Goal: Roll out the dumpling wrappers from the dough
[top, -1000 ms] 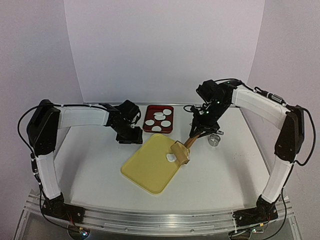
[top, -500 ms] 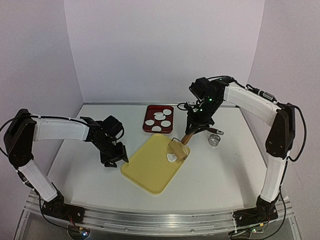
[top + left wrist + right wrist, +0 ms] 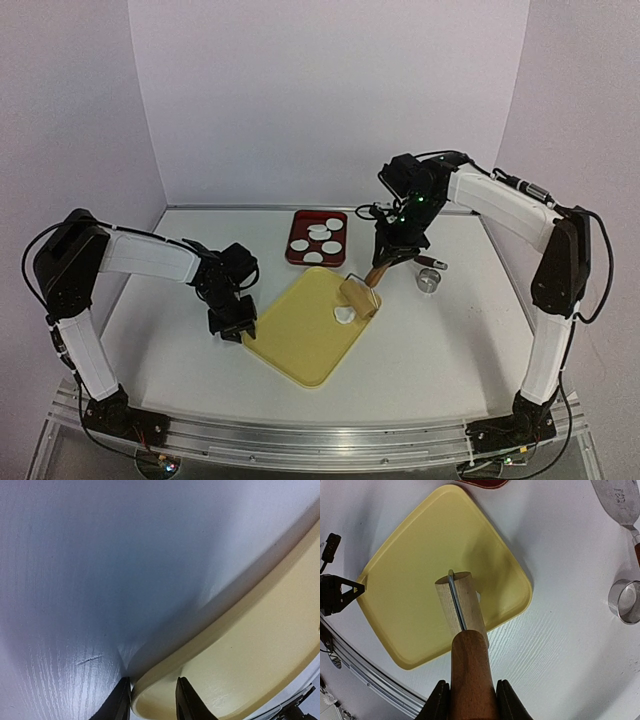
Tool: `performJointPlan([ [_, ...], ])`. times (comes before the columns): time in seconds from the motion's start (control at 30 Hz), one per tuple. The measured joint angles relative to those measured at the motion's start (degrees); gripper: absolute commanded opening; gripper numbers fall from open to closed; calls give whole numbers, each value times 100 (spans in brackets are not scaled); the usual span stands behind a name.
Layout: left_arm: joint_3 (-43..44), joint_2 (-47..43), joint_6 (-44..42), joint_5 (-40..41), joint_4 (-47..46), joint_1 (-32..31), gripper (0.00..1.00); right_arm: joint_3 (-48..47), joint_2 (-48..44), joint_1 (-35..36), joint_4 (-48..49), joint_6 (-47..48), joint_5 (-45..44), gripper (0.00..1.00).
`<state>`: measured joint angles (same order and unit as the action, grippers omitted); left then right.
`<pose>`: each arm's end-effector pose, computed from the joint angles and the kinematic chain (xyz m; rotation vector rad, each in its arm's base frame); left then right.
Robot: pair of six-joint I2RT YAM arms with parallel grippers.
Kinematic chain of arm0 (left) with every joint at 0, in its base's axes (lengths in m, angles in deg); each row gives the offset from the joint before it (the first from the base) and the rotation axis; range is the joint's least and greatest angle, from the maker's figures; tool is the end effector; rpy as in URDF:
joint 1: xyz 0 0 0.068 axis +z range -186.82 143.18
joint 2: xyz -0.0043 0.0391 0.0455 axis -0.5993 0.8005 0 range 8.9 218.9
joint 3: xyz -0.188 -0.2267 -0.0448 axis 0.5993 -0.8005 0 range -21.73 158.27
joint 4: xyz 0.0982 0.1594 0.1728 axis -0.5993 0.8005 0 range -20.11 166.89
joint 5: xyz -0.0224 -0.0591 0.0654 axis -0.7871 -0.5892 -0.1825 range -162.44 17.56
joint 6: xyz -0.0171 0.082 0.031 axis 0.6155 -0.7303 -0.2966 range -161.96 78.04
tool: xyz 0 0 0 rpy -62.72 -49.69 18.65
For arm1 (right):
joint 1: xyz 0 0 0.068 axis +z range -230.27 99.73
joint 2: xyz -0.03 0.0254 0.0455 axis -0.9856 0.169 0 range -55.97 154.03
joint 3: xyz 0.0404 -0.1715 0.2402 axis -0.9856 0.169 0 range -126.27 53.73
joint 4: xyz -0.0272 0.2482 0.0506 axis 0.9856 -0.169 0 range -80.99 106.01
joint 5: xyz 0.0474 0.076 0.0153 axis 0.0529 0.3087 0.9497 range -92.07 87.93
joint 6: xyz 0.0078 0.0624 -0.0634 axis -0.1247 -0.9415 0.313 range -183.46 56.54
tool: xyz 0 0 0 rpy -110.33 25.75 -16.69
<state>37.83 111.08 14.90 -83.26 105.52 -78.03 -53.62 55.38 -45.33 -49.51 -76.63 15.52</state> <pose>0.2367 -0.2273 0.1308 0.3929 -3.0784 0.4335 0.3300 0.2598 0.2863 -0.6222 2.8094 0.6181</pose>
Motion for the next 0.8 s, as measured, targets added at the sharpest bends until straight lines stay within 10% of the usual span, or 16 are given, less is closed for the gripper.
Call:
performJointPlan([
  [0.23, 217, 153, -382, 212, 299, -2, 0, 11, -2, 11, -2, -27, -121, 0],
  [0.8, 1952, 1253, -3856, 1194, 300, -7, 0, 154, -104, 11, -12, -323, -10, 0],
])
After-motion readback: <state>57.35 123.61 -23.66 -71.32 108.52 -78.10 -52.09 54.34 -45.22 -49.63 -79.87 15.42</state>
